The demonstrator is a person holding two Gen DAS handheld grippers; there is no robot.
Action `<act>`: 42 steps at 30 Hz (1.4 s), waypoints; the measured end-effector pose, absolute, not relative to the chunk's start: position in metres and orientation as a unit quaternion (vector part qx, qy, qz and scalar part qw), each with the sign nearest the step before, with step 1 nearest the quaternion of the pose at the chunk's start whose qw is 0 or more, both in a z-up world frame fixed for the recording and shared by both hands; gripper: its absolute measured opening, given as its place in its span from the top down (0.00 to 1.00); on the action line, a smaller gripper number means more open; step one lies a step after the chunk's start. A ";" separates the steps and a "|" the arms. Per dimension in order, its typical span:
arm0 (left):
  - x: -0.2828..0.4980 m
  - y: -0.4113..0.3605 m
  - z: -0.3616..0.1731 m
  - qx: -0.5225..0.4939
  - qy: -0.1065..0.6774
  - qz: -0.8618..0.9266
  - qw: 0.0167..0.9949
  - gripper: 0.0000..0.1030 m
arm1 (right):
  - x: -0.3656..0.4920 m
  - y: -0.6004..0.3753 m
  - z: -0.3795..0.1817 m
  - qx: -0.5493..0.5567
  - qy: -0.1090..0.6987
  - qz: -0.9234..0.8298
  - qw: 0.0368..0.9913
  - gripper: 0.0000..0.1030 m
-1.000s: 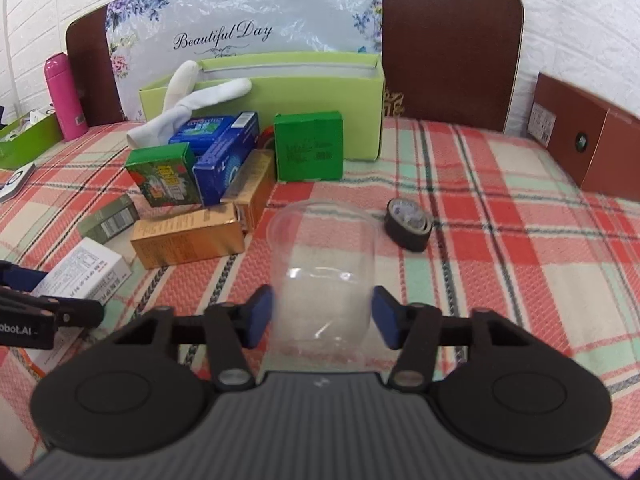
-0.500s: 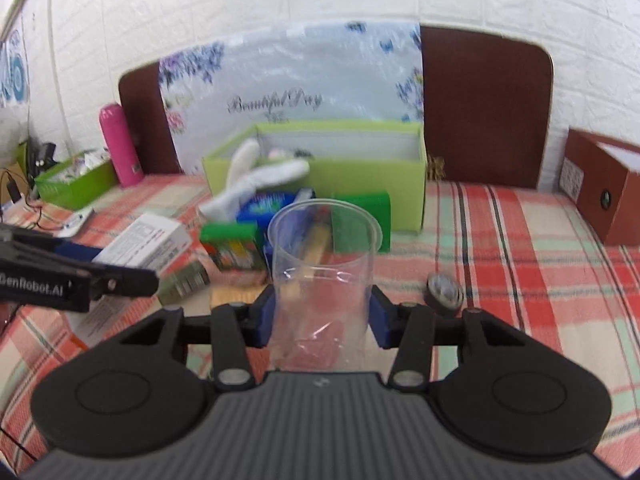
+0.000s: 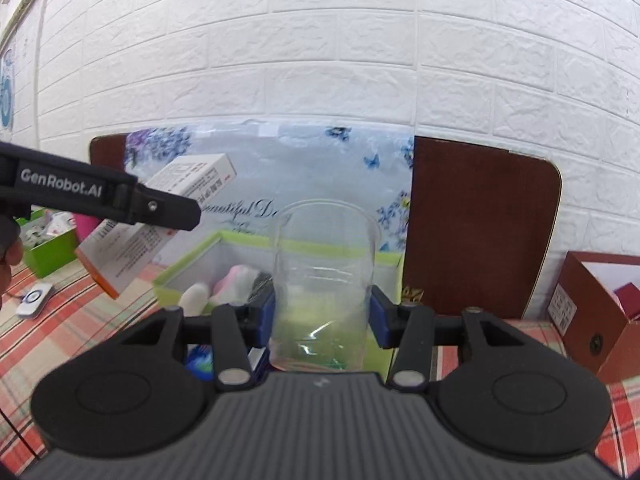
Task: Organize objects
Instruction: 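Carry medicine box and clear cup into the lime-green box and open both tools, then grasp the olive-green tube box with the left tool while the right grasps the gold box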
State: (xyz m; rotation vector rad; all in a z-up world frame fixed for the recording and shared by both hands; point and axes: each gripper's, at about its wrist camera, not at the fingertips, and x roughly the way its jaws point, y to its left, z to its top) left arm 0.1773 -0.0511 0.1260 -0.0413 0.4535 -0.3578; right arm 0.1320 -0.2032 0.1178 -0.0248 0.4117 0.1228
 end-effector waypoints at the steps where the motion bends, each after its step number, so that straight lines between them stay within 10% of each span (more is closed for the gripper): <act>1: 0.188 -0.054 0.124 -0.022 0.226 -0.173 0.959 0.32 | 0.141 -0.205 0.116 -0.011 0.206 0.058 0.977 0.55; 10: 0.272 -0.066 0.086 -0.034 0.262 -0.158 0.951 0.32 | 0.224 -0.214 0.075 -0.018 0.228 0.052 0.972 0.52; 13: 0.289 -0.070 0.067 -0.016 0.265 -0.140 0.954 0.13 | 0.240 -0.208 0.057 -0.037 0.240 0.056 0.968 0.29; 19: 0.296 -0.061 0.046 -0.015 0.294 -0.115 0.949 0.13 | 0.235 -0.200 0.043 -0.065 0.239 0.055 0.967 0.06; 42: 0.126 -0.045 0.088 -0.009 0.253 -0.083 0.964 0.13 | 0.088 -0.198 0.113 -0.020 0.192 0.037 0.980 0.00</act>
